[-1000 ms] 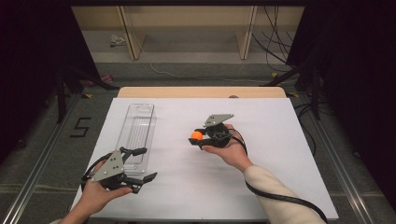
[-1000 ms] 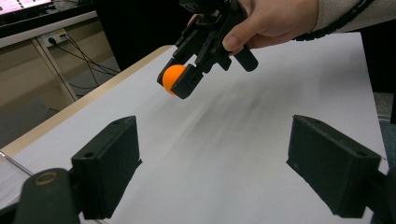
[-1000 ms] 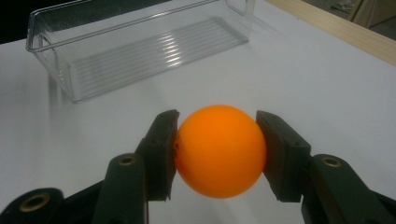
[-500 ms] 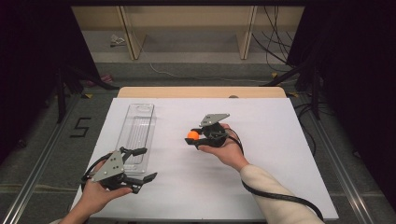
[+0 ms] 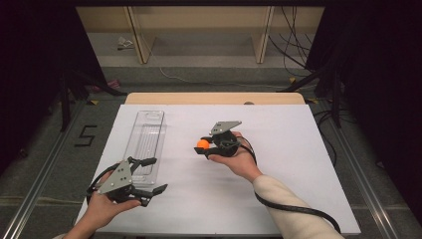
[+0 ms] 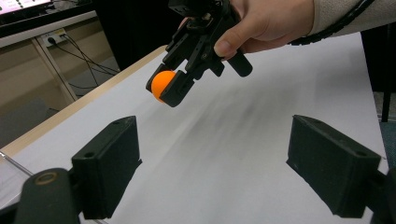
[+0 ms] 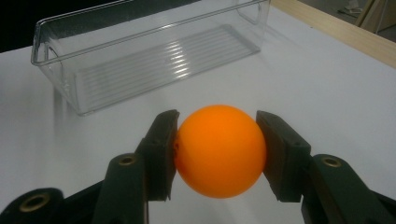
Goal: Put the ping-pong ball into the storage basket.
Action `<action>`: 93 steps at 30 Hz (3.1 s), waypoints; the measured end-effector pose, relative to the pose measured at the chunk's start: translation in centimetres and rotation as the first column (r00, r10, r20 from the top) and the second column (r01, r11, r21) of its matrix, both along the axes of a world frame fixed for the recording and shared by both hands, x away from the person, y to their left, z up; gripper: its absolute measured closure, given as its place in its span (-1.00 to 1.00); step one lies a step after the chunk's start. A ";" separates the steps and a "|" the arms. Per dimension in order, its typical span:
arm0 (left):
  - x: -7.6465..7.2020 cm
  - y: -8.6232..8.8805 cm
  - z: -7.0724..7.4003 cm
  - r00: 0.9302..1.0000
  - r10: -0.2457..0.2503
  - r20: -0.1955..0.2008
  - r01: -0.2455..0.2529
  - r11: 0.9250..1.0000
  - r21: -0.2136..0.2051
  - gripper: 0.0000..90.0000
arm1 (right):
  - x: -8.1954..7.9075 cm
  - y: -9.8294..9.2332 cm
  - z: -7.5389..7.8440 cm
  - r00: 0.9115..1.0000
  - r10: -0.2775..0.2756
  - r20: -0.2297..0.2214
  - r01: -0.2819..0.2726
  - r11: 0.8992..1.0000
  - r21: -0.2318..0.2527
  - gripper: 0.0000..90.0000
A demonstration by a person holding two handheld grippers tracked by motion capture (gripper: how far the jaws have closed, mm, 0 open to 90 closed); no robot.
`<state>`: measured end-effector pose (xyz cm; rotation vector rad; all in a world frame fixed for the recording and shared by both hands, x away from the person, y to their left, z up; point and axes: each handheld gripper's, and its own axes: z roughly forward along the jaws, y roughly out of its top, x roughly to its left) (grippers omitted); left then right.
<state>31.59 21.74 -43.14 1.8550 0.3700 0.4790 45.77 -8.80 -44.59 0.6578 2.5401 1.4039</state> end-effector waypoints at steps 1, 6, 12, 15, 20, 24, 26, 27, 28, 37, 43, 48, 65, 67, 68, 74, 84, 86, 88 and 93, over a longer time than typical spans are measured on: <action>0.0 0.0 0.0 1.000 -0.001 0.000 0.001 1.000 0.000 -0.63 | 0.0 0.0 0.0 1.000 0.001 0.000 -0.001 1.000 0.001 0.14; 0.0 0.0 0.0 1.000 0.000 0.000 0.000 1.000 0.000 -0.63 | 0.0 0.3 0.0 1.000 0.001 -0.002 -0.001 1.000 0.004 0.14; 0.0 0.0 0.0 1.000 0.000 0.000 0.000 1.000 0.000 -0.63 | 0.0 0.7 0.0 1.000 0.007 -0.001 -0.007 1.000 0.006 0.14; 0.0 0.0 0.0 1.000 0.000 0.001 0.000 1.000 0.000 -0.63 | 0.0 0.8 0.0 1.000 0.006 -0.003 -0.006 1.000 0.007 0.14; 0.0 0.0 0.0 1.000 -0.001 0.002 0.001 1.000 0.001 -0.63 | 0.1 1.1 0.1 1.000 0.007 0.001 -0.007 1.000 0.010 0.14; 0.0 0.0 0.0 1.000 -0.001 0.003 0.001 1.000 0.002 -0.63 | 0.1 1.3 0.1 1.000 0.008 0.001 -0.008 1.000 0.011 0.14; 0.0 0.0 0.0 1.000 -0.002 0.003 0.002 1.000 0.003 -0.63 | 0.2 1.3 0.2 1.000 0.008 0.000 -0.008 1.000 0.015 0.14; 0.0 0.0 0.0 1.000 -0.002 0.003 0.002 1.000 0.003 -0.63 | 0.2 1.4 0.3 1.000 0.007 0.001 -0.007 1.000 0.015 0.14; 0.0 0.0 0.0 1.000 -0.002 0.003 0.002 1.000 0.003 -0.63 | 0.3 1.4 0.3 1.000 0.005 0.003 -0.005 1.000 0.016 0.14; 0.0 0.0 0.0 1.000 -0.002 0.005 0.002 1.000 0.003 -0.63 | 0.5 1.6 0.4 1.000 -0.005 0.001 0.005 1.000 0.020 0.14; 0.0 0.0 0.1 1.000 -0.003 0.006 0.003 1.000 0.003 -0.63 | 0.6 1.6 0.5 1.000 -0.009 0.001 0.009 1.000 0.022 0.14; 0.0 0.0 0.0 1.000 -0.002 0.005 0.002 1.000 0.004 -0.63 | 0.6 1.8 0.7 1.000 -0.006 0.005 0.006 1.000 0.028 0.14; 0.0 0.0 0.0 1.000 -0.002 0.003 0.002 1.000 0.002 -0.63 | 0.8 2.8 1.0 1.000 0.001 0.006 -0.001 1.000 0.027 0.14; 0.0 0.0 0.0 1.000 -0.002 0.003 0.002 1.000 0.002 -0.63 | 0.8 3.0 0.9 1.000 0.006 0.006 -0.006 1.000 0.023 0.14; 0.0 0.0 0.0 1.000 -0.003 0.005 0.003 1.000 0.002 -0.63 | 0.8 3.0 0.9 1.000 0.006 0.007 -0.006 1.000 0.020 0.14; 0.0 0.0 0.0 1.000 -0.002 0.002 0.002 1.000 0.000 -0.63 | 1.0 3.4 1.0 1.000 0.010 0.009 -0.010 1.000 0.019 0.14; 0.0 0.0 0.0 1.000 -0.004 0.005 0.004 1.000 0.001 -0.63 | 1.2 4.0 1.3 1.000 0.016 0.010 -0.017 1.000 0.018 0.14; 0.0 0.0 0.0 1.000 -0.004 0.005 0.004 1.000 0.002 -0.63 | 1.3 4.0 1.4 1.000 0.016 0.011 -0.016 1.000 0.018 0.14; 0.0 0.0 0.0 1.000 -0.004 0.005 0.004 1.000 0.001 -0.63 | 1.4 4.1 1.4 1.000 0.017 0.012 -0.017 1.000 0.020 0.14; 0.0 0.0 0.0 1.000 -0.004 0.005 0.004 1.000 0.001 -0.63 | 1.5 4.3 1.4 1.000 0.016 0.012 -0.017 1.000 0.017 0.14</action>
